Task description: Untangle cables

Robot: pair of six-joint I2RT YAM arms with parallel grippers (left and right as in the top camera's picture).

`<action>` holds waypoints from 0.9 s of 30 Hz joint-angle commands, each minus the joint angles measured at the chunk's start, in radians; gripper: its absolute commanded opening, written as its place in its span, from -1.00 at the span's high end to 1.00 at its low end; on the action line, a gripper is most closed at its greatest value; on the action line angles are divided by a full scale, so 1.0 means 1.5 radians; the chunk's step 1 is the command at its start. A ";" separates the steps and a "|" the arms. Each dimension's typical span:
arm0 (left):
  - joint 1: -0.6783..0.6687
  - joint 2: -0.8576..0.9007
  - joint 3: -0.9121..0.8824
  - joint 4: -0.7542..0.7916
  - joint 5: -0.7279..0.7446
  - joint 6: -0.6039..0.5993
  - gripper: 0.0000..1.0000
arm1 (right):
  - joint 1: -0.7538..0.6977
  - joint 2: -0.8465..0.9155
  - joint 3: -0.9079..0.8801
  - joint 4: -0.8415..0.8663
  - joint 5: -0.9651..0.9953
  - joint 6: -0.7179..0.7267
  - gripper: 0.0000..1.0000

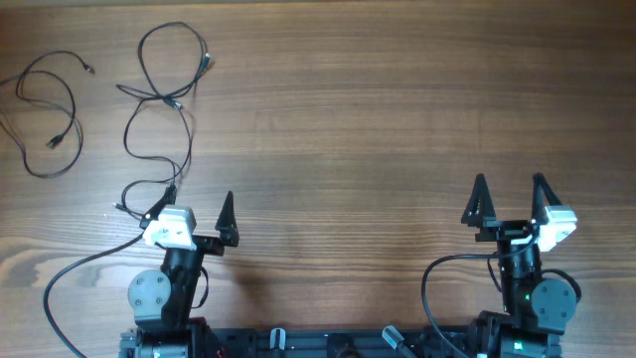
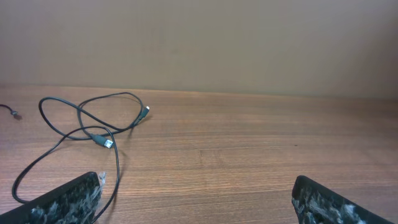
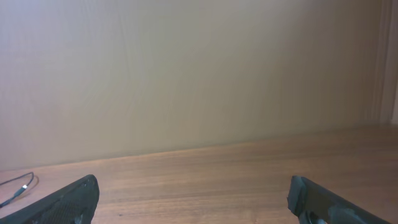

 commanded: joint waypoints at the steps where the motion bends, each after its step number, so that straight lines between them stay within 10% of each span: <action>1: -0.003 -0.004 -0.006 0.002 0.006 0.010 -0.99 | -0.002 -0.009 -0.001 -0.027 -0.016 -0.008 -1.00; 27: -0.003 -0.004 -0.006 0.002 0.006 0.010 -1.00 | -0.002 0.015 -0.001 -0.105 -0.024 -0.043 -0.99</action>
